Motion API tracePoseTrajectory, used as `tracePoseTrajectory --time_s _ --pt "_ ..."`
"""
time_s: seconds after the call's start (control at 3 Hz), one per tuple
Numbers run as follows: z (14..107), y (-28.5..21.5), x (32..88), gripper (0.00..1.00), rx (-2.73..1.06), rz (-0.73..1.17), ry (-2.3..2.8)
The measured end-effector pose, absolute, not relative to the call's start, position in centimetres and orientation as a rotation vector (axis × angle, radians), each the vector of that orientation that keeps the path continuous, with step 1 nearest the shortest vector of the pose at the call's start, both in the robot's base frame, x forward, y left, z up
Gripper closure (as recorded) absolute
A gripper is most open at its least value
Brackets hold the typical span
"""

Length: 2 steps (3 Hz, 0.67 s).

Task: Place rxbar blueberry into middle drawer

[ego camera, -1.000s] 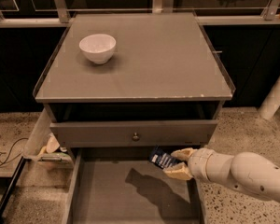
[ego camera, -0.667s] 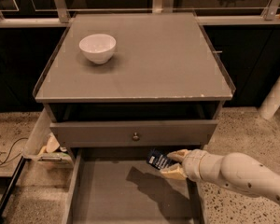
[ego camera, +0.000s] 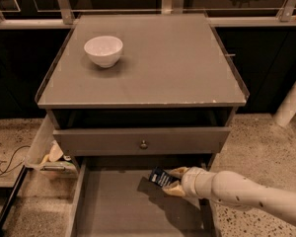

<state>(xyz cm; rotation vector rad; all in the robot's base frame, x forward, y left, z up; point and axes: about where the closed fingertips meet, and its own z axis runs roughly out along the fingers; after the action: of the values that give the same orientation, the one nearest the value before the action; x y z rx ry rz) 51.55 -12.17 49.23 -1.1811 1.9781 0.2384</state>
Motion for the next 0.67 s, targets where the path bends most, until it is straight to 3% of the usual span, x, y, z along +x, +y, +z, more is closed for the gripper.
tracePoseTrajectory --time_s 0.67 --pt "43.6 -10.5 52.1 1.0 -1.254 0.279 1.925"
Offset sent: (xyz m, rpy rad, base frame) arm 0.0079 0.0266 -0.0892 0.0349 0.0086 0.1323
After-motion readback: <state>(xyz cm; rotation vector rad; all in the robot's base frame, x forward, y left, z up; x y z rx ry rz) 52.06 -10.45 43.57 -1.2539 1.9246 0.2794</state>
